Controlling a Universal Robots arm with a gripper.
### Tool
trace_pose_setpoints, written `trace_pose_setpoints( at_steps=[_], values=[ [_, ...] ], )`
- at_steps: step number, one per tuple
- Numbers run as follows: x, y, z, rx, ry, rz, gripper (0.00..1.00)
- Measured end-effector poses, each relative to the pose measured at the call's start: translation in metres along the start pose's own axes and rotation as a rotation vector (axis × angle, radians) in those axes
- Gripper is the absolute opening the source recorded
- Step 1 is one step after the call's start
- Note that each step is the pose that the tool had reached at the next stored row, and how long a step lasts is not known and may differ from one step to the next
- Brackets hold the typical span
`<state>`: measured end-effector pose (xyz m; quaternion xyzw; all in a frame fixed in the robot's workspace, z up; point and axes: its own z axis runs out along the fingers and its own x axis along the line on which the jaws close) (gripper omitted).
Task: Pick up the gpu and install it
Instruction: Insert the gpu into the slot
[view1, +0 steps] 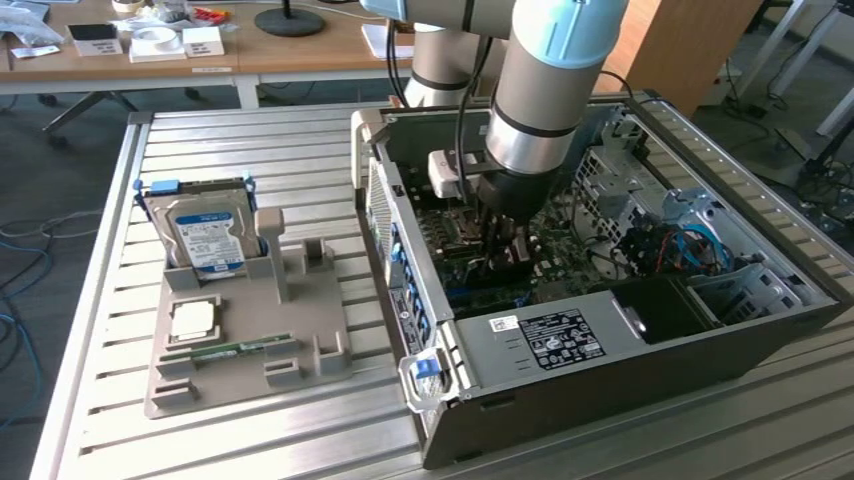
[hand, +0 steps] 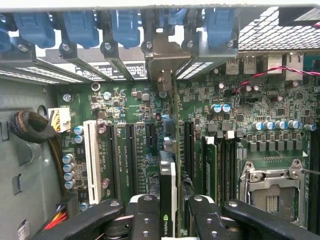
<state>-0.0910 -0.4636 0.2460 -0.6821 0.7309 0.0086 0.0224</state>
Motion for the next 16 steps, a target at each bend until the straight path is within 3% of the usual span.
trace_pose_setpoints(
  at_steps=[11,14,16],
  values=[
    [-0.0001,0.0003,0.0006,0.0006,-0.0013,0.001,0.27],
    [0.0,0.0,0.0001,0.0001,-0.0002,0.0,0.45],
    [0.0,0.0,0.0,0.0,0.0,0.0,0.45]
  ],
)
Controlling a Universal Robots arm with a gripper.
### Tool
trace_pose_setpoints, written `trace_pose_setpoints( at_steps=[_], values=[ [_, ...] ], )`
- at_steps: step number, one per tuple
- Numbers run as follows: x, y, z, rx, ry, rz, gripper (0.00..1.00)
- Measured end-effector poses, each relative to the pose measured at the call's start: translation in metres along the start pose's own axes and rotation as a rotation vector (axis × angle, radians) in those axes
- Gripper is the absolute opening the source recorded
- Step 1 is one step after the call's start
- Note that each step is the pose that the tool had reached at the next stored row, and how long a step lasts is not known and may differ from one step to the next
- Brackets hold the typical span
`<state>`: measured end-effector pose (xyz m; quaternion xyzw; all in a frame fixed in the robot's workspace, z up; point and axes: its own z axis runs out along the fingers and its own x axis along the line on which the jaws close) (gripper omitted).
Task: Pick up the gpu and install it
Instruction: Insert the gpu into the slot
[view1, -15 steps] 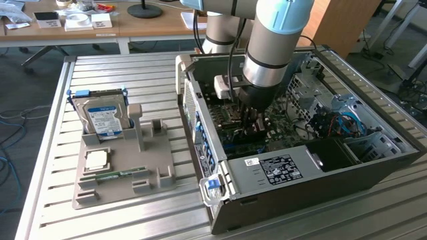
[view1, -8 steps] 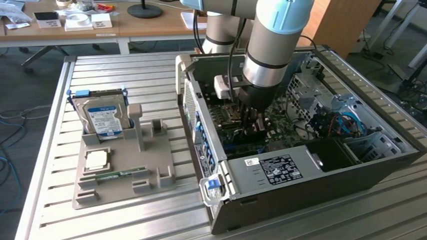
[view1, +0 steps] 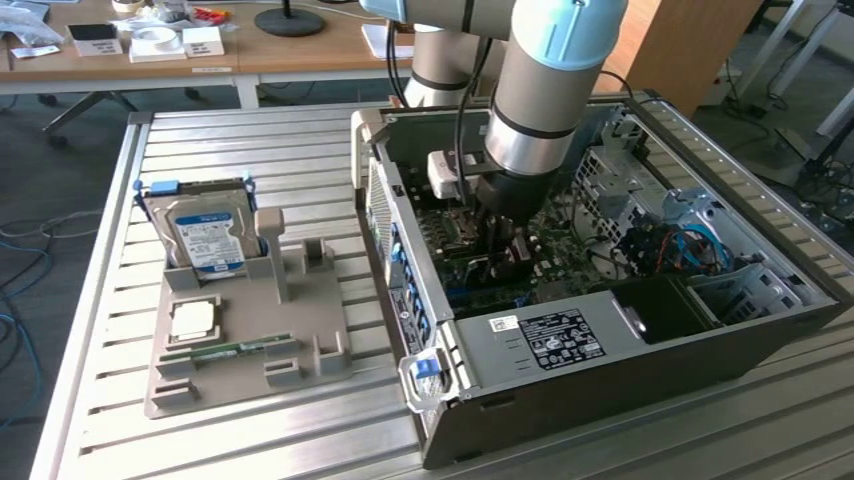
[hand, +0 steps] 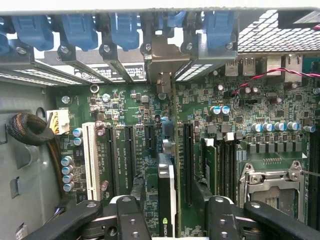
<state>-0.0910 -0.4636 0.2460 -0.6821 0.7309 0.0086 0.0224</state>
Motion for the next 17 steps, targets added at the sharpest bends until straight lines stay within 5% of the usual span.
trace_pose_setpoints(
  at_steps=[1,7,17],
  values=[
    [0.0,0.0,0.0,0.0,-0.0001,0.0,0.51],
    [0.0,0.0,-0.0029,-0.0001,0.0001,0.0,0.51],
    [-0.002,-0.0006,-0.0353,0.0,0.0,0.0,0.51]
  ],
)
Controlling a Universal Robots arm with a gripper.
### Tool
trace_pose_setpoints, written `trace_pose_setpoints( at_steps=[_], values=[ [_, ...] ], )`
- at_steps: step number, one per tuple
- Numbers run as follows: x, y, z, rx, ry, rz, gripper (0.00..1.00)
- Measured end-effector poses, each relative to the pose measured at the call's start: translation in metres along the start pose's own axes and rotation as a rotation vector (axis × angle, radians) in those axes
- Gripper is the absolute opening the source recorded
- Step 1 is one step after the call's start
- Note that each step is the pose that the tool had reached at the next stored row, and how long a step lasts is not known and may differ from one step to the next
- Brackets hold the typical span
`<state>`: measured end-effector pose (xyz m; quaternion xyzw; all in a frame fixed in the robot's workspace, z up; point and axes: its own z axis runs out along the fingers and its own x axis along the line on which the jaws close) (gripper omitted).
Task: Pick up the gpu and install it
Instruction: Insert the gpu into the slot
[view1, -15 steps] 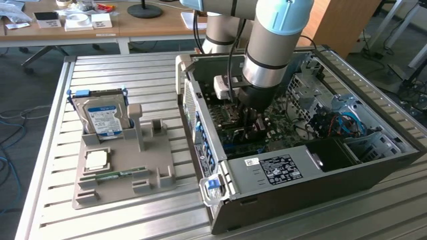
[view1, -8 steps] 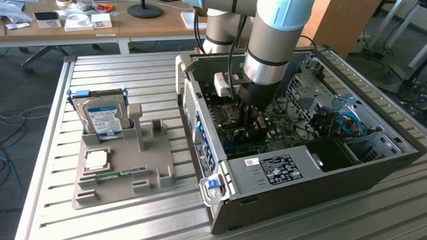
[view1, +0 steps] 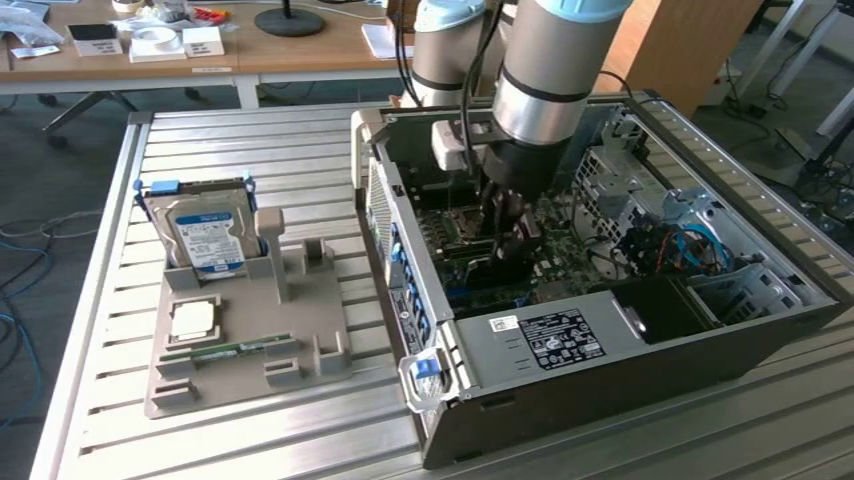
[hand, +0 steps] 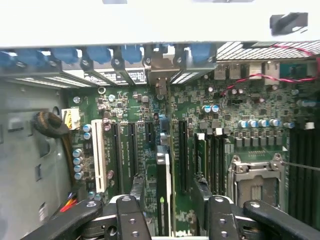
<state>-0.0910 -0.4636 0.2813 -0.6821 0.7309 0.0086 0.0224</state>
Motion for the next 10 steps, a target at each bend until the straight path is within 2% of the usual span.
trace_pose_setpoints(
  at_steps=[7,10],
  values=[
    [-0.001,-0.0004,-0.0213,0.0002,0.0034,0.0,0.51],
    [-0.001,-0.0005,-0.026,0.0003,0.0042,0.0,0.51]
  ],
)
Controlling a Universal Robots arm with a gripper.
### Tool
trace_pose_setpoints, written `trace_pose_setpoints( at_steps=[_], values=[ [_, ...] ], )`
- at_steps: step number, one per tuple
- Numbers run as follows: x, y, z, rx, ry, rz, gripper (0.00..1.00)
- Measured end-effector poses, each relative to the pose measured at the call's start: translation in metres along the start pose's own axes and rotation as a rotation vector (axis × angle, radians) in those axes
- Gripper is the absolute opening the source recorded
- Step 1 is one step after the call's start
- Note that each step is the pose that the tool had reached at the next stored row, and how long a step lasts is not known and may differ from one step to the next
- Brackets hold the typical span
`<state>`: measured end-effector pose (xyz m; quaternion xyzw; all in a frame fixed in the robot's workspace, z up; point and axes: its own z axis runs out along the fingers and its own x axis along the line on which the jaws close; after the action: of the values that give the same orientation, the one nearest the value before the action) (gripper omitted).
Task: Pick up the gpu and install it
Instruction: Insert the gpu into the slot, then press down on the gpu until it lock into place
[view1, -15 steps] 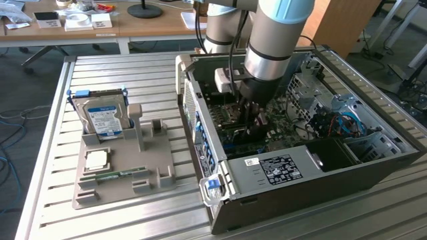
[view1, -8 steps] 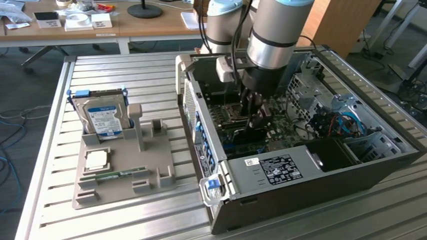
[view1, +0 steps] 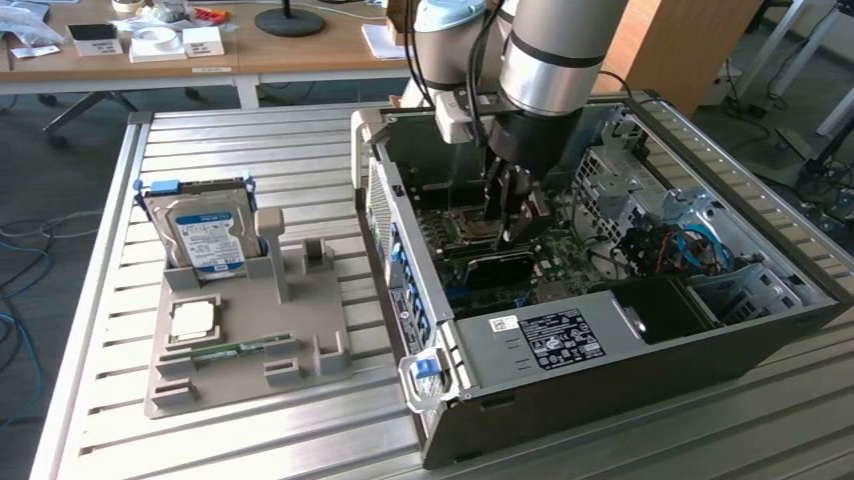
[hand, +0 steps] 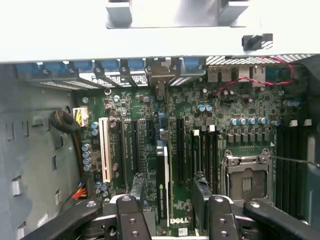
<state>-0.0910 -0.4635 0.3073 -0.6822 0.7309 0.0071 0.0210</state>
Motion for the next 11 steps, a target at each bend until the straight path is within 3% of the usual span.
trace_pose_setpoints(
  at_steps=[11],
  values=[
    [0.0,0.0,0.0,0.0,0.0,0.0,0.51]
  ],
)
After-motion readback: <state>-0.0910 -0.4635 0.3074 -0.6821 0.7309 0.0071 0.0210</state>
